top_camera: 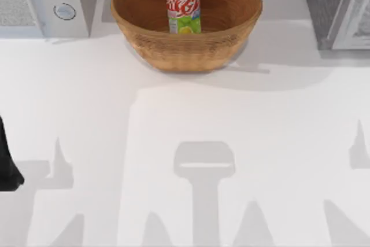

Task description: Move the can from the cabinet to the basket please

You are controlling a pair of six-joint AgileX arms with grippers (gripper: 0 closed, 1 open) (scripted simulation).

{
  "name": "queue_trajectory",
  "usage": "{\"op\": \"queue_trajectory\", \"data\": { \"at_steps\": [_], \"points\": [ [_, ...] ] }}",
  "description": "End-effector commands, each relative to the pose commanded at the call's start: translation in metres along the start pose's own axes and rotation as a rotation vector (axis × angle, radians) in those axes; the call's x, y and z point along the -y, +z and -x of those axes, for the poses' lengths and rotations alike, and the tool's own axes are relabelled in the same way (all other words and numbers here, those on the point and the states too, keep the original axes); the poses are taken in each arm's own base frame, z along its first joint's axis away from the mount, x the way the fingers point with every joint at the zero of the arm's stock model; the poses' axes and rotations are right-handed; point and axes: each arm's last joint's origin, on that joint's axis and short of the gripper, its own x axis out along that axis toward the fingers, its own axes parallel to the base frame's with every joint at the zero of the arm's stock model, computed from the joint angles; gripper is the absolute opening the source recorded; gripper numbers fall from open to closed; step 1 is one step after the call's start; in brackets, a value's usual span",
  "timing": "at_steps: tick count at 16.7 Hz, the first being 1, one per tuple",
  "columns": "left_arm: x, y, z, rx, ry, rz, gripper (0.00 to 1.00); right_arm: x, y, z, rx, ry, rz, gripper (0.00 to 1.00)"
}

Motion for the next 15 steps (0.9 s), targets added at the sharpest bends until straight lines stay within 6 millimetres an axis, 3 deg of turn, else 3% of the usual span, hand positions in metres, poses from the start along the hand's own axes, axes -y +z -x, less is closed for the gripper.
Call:
{"op": "queue_trajectory", "data": {
  "at_steps": [3,7,11,15],
  "points": [
    [0.0,0.0,0.0,0.0,0.0,0.0,1.0,0.028,0.008,-0.018,-0.006,-0.005,0.005,1.0],
    [0.0,0.0,0.0,0.0,0.0,0.0,1.0,0.082,0.003,-0.036,-0.025,-0.014,0.002,1.0],
    [0.0,0.0,0.0,0.0,0.0,0.0,1.0,0.136,-0.015,-0.035,-0.039,-0.015,-0.007,1.0],
    [0.0,0.0,0.0,0.0,0.0,0.0,1.0,0.169,-0.033,-0.025,-0.044,-0.011,-0.012,1.0]
  ]
}}
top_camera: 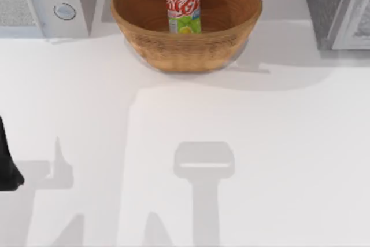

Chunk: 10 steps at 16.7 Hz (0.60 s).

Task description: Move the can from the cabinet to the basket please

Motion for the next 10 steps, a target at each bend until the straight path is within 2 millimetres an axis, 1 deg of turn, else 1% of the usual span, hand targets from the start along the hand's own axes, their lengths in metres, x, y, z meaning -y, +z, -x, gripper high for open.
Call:
{"op": "queue_trajectory", "data": {
  "at_steps": [2,7,10],
  "points": [
    [0.0,0.0,0.0,0.0,0.0,0.0,1.0,0.006,-0.003,0.002,0.0,0.002,0.0,1.0],
    [0.0,0.0,0.0,0.0,0.0,0.0,1.0,0.004,-0.004,0.002,-0.002,0.004,-0.003,1.0],
    [0.0,0.0,0.0,0.0,0.0,0.0,1.0,0.015,0.007,-0.004,0.001,0.009,0.003,1.0]
  ]
}}
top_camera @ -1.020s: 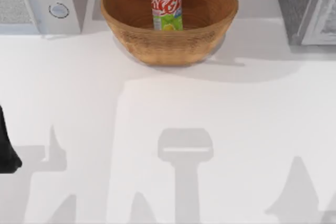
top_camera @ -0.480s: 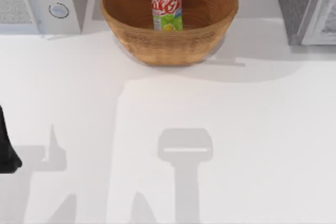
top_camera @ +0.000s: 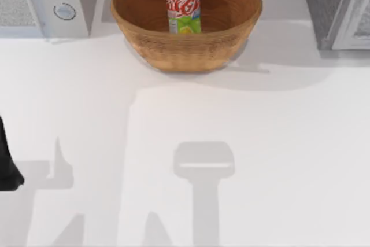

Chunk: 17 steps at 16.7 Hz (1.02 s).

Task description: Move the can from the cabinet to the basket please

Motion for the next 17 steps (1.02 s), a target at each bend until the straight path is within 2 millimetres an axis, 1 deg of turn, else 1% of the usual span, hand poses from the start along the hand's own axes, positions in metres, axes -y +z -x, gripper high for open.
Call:
{"op": "queue_trajectory", "data": {
  "at_steps": [2,5,8,10,11,13,15,17],
  "points": [
    [0.0,0.0,0.0,0.0,0.0,0.0,1.0,0.015,0.016,-0.007,0.003,0.002,0.005,1.0],
    [0.0,0.0,0.0,0.0,0.0,0.0,1.0,0.04,0.054,-0.019,0.001,0.002,0.003,1.0],
    [0.0,0.0,0.0,0.0,0.0,0.0,1.0,0.061,0.107,-0.027,-0.008,-0.003,-0.013,1.0],
    [0.0,0.0,0.0,0.0,0.0,0.0,1.0,0.067,0.15,-0.029,-0.014,-0.005,-0.024,1.0],
    [0.0,0.0,0.0,0.0,0.0,0.0,1.0,0.066,0.172,-0.029,-0.016,-0.006,-0.028,1.0],
    [0.0,0.0,0.0,0.0,0.0,0.0,1.0,0.059,0.217,-0.026,-0.019,-0.007,-0.034,1.0],
    [0.0,0.0,0.0,0.0,0.0,0.0,1.0,0.045,0.258,-0.019,-0.02,-0.007,-0.036,1.0],
    [0.0,0.0,0.0,0.0,0.0,0.0,1.0,0.026,0.292,-0.011,-0.019,-0.007,-0.033,1.0]
  ]
}}
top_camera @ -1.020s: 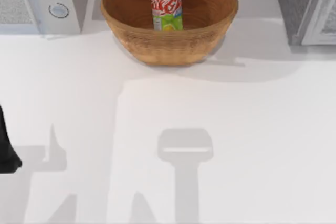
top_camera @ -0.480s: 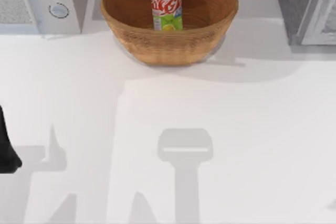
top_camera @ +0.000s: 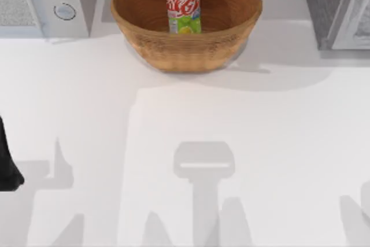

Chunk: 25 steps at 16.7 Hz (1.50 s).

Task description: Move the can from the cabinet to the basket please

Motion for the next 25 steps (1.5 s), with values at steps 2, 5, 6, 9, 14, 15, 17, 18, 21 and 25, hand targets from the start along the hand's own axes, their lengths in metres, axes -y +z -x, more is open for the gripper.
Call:
{"op": "queue_trajectory", "data": {
  "at_steps": [2,5,6,9,14,15,17,18,21,25],
  "points": [
    [0.0,0.0,0.0,0.0,0.0,0.0,1.0,-0.019,0.025,0.009,0.006,0.001,0.011,1.0],
    [0.0,0.0,0.0,0.0,0.0,0.0,1.0,-0.037,0.044,0.017,0.015,0.002,0.026,1.0],
    [0.0,0.0,0.0,0.0,0.0,0.0,1.0,-0.038,0.045,0.018,0.015,0.002,0.027,1.0],
    [0.0,0.0,0.0,0.0,0.0,0.0,1.0,-0.038,0.045,0.018,0.015,0.002,0.027,1.0],
    [0.0,0.0,0.0,0.0,0.0,0.0,1.0,-0.046,0.047,0.007,0.021,0.007,0.031,1.0],
    [0.0,0.0,0.0,0.0,0.0,0.0,1.0,-0.053,0.047,0.0,0.023,0.011,0.031,1.0],
    [0.0,0.0,0.0,0.0,0.0,0.0,1.0,-0.07,0.048,-0.016,0.027,0.017,0.029,1.0],
    [0.0,0.0,0.0,0.0,0.0,0.0,1.0,-0.08,0.048,-0.025,0.029,0.02,0.027,1.0],
    [0.0,0.0,0.0,0.0,0.0,0.0,1.0,-0.119,0.047,-0.052,0.033,0.021,0.019,1.0],
    [0.0,0.0,0.0,0.0,0.0,0.0,1.0,-0.184,0.045,-0.075,0.034,0.014,0.01,1.0]
  ]
}}
